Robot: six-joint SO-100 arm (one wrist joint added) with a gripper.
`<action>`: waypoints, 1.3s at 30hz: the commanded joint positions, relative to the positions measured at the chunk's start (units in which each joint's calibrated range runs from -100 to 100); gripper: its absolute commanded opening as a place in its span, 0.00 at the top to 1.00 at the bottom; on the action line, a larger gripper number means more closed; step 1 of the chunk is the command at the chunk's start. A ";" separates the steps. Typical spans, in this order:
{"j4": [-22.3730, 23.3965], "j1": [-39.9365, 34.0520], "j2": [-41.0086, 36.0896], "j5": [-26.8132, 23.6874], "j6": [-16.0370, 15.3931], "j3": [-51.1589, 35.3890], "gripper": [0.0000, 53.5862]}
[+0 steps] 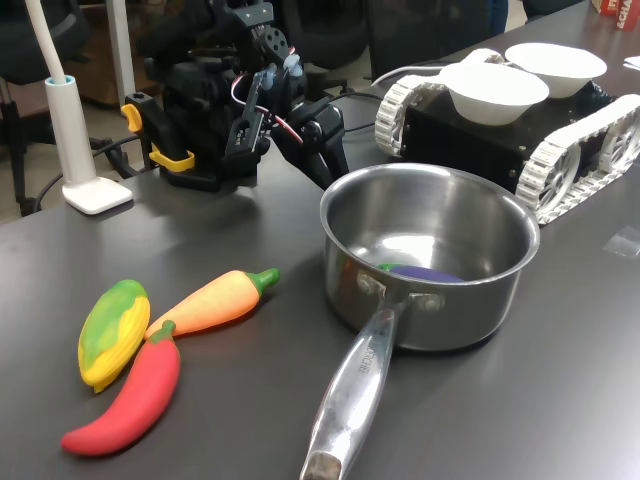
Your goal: Pick up the chilli and place them in the pan
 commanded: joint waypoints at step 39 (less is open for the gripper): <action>-1.58 -0.47 -0.58 1.86 0.38 -2.83 1.00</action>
